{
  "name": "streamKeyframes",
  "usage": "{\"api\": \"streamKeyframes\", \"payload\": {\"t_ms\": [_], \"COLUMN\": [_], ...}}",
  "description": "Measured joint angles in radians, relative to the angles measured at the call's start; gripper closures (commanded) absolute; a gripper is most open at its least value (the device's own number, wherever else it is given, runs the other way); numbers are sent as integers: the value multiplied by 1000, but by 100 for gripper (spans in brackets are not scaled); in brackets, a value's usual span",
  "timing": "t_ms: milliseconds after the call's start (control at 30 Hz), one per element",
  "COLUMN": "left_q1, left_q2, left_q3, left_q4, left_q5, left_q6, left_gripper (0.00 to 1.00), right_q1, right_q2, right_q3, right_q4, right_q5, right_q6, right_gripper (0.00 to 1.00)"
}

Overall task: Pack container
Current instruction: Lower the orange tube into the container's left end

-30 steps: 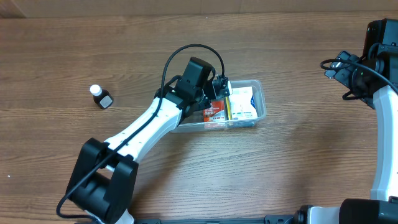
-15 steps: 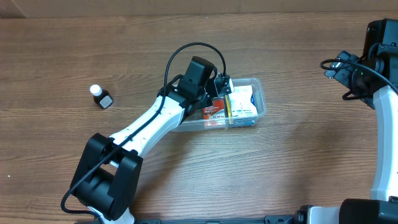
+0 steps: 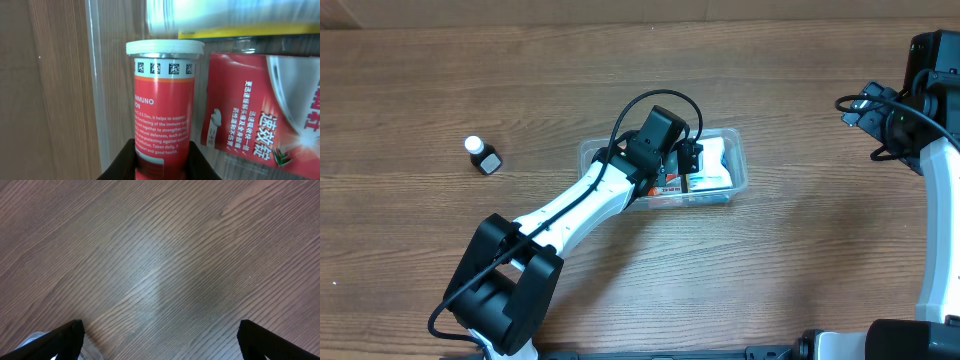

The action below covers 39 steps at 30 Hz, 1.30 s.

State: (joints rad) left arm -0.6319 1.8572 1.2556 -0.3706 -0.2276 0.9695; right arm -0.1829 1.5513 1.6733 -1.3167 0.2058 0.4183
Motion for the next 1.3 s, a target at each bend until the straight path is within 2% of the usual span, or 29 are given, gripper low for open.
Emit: {"api": "streamKeyframes", "payload": {"t_ms": [400,433,533,567,633,667,700,1100,1200,1300], "left_q1": [8,11,17,18,18,18,18,19,19,19], "left_q2": [0,0,0,0,0,0,0,0,0,0], "left_q3": [0,0,0,0,0,0,0,0,12,60], "left_q4": [34,34,34,34,34,34,35,40,42,-2], "left_q5": [-25,-25,-29,-31,-34,-37,-40,-47,-66,-92], "left_q6": [7,7,9,14,13,16,11,-12,-134,-338], "left_gripper": [96,92,55,38,20,2,0,0,0,0], "right_q1": [0,0,0,0,0,0,0,0,0,0], "right_q2": [0,0,0,0,0,0,0,0,0,0], "right_q3": [0,0,0,0,0,0,0,0,0,0], "right_q4": [0,0,0,0,0,0,0,0,0,-1], "right_q5": [0,0,0,0,0,0,0,0,0,0], "right_q6": [0,0,0,0,0,0,0,0,0,0], "right_gripper": [0,0,0,0,0,0,0,0,0,0]}}
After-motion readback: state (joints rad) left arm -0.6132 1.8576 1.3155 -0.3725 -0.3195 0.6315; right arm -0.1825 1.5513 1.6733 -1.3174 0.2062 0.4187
